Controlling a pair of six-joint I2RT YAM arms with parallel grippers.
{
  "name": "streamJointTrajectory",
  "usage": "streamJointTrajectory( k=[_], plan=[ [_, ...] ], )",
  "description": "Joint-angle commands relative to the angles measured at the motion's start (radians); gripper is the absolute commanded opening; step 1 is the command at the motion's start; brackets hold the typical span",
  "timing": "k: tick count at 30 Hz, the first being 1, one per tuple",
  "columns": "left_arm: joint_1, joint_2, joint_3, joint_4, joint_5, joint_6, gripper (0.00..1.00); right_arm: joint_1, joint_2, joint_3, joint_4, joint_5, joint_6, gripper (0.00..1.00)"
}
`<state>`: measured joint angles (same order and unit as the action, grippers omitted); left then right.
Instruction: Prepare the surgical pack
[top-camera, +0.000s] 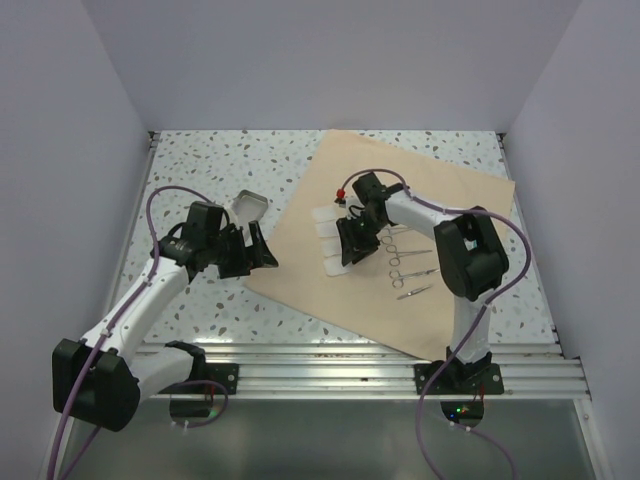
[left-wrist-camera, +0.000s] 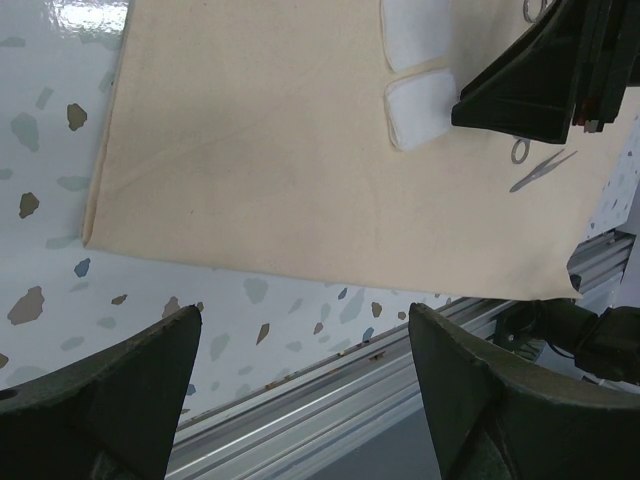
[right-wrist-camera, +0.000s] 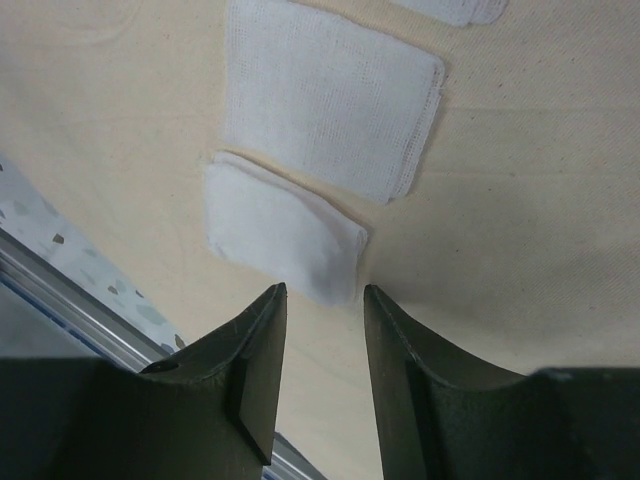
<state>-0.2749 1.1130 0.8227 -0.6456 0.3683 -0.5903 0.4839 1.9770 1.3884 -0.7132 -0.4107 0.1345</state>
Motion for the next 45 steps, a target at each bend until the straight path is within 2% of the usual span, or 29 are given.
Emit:
streamJointTrajectory(
  k=[1, 10, 20, 23, 27, 30, 37, 45],
  plan=[
    [0.008, -0.022, 0.012, 0.017, 0.017, 0.003, 0.88, -0.001, 0.031, 0.032, 0.0, -0.007, -0.016, 0.41],
    [0.008, -0.016, 0.015, 0.018, 0.017, 0.003, 0.88, 0.001, 0.059, 0.015, 0.027, -0.005, -0.009, 0.38],
    [0.008, -0.018, 0.012, 0.023, 0.018, -0.005, 0.88, 0.022, 0.057, 0.02, 0.02, 0.024, -0.003, 0.26],
    [0.008, -0.018, 0.01, 0.026, 0.018, -0.006, 0.88, 0.024, 0.054, 0.021, 0.021, 0.02, -0.003, 0.17],
    [0.008, -0.024, 0.007, 0.029, 0.018, -0.011, 0.88, 0.024, 0.046, 0.024, 0.026, 0.001, 0.0, 0.12],
    [0.008, -0.027, 0.003, 0.029, 0.018, -0.013, 0.88, 0.022, 0.045, 0.038, 0.017, -0.002, 0.005, 0.0],
    [0.008, -0.028, 0.003, 0.031, 0.018, -0.013, 0.88, 0.024, -0.038, 0.107, -0.051, -0.036, 0.005, 0.0],
    [0.008, -0.012, 0.009, 0.044, 0.027, -0.013, 0.88, 0.027, -0.035, 0.233, -0.117, -0.079, 0.025, 0.0]
  ],
)
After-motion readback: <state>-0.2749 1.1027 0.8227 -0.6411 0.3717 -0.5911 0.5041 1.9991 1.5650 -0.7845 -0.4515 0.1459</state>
